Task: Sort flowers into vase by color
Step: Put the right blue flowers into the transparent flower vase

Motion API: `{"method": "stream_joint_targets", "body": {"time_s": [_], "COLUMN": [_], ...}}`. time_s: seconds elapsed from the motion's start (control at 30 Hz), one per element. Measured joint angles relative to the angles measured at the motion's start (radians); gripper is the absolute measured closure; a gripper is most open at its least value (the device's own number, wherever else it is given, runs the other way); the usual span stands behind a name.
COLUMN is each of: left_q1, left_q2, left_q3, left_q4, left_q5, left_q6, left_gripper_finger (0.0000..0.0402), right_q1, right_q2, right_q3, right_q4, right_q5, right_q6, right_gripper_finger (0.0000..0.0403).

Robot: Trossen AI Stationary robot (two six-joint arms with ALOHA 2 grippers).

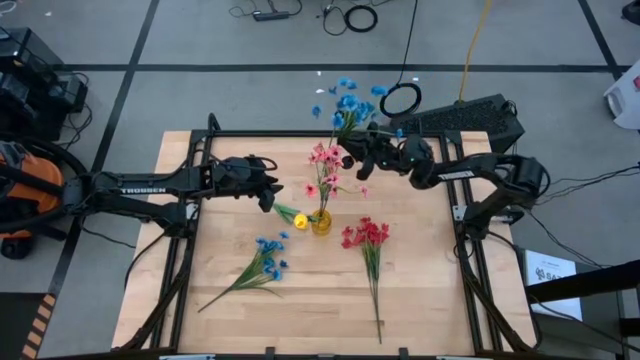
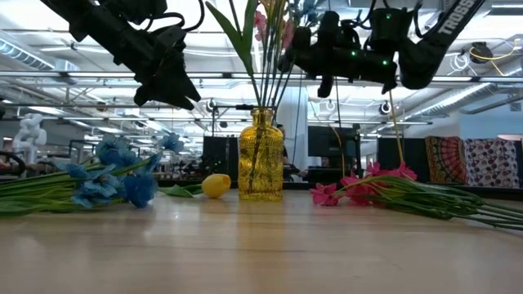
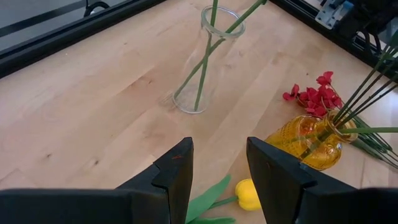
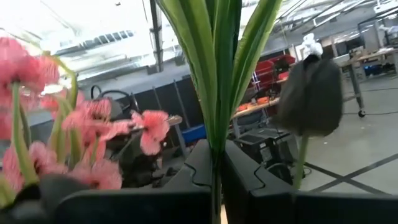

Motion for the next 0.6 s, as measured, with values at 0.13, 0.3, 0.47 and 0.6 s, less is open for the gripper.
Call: {"method": "stream_joint_targets", "body": {"time_s": [0.13,0.3,0.47,0.6], "left_q1": [0.000,0.000,0.000,0.000], "left_q2": [0.000,0.000,0.000,0.000], "left_q3": [0.000,0.000,0.000,0.000], "left_q4": [0.000,0.001,0.001,0.001], "left_q5": [0.000,-0.001,-0.001,-0.001], "left_q6": [0.000,-0.026,-0.026,-0.026], "left_gripper_finger": [0.0245,0.0245,0.0245,0.0245], "right_q1": [0.026,0.039,0.041,0.041], "right_q2": [0.031,0.080,0.133,0.137], "right_q3": [0.000,0.000,0.000,0.000], "right_q4": [0.000,-0.003,-0.006,0.041], "right_q5": [0.002,0.006,0.008,0.007], "right_q6": [-0.086,-0.132,-0.152,-0.118], "right_gripper_finger": [0.0402,0.0402,0.0399,0.0399]}}
